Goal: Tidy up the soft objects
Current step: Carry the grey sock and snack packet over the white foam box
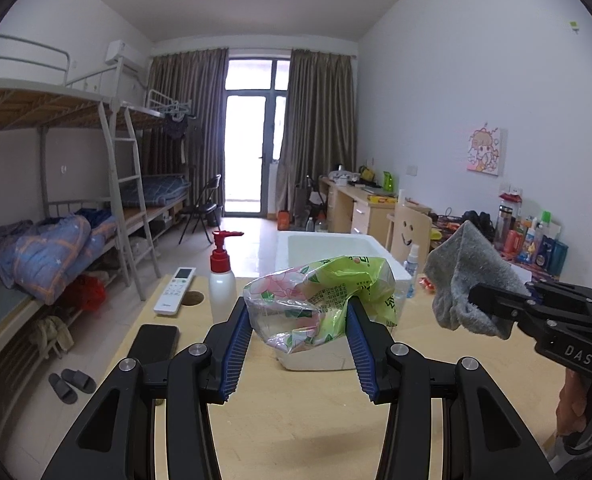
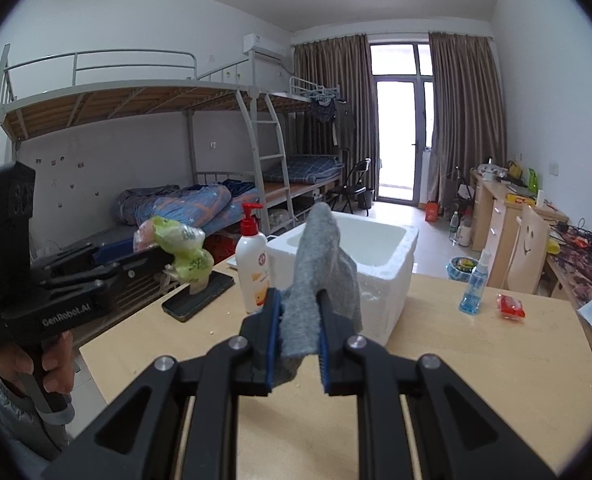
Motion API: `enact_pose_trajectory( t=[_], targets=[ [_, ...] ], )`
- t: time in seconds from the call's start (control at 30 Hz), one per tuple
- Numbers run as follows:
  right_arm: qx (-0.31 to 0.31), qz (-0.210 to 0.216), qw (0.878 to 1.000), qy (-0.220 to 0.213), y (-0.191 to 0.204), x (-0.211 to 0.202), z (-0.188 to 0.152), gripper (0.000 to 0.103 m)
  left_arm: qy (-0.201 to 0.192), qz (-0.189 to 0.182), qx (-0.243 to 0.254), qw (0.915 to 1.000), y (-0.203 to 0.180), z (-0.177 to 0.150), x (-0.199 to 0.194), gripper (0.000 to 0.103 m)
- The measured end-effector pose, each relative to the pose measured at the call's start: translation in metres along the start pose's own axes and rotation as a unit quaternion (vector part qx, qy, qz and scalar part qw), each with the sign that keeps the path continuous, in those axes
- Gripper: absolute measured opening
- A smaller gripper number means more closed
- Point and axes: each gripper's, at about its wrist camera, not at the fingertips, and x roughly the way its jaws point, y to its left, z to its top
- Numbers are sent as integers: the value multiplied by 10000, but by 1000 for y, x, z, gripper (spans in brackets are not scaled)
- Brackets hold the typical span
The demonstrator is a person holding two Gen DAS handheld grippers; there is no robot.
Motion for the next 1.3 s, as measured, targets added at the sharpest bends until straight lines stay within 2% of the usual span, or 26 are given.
enact_pose_trajectory(
  t=[0.53,0.9,1.3],
  targets=[
    [-183,-262,9994,120,4,31,28,20,159,183,6,9997,9,21,44,48],
    [-330,-244,9990,165,-6,56,47,20,220,225,6,9995,9,31,65,48],
    [-325,-215,9989,275,-19,86,54,20,286,446,88,9986,2,35,87,48]
  ],
)
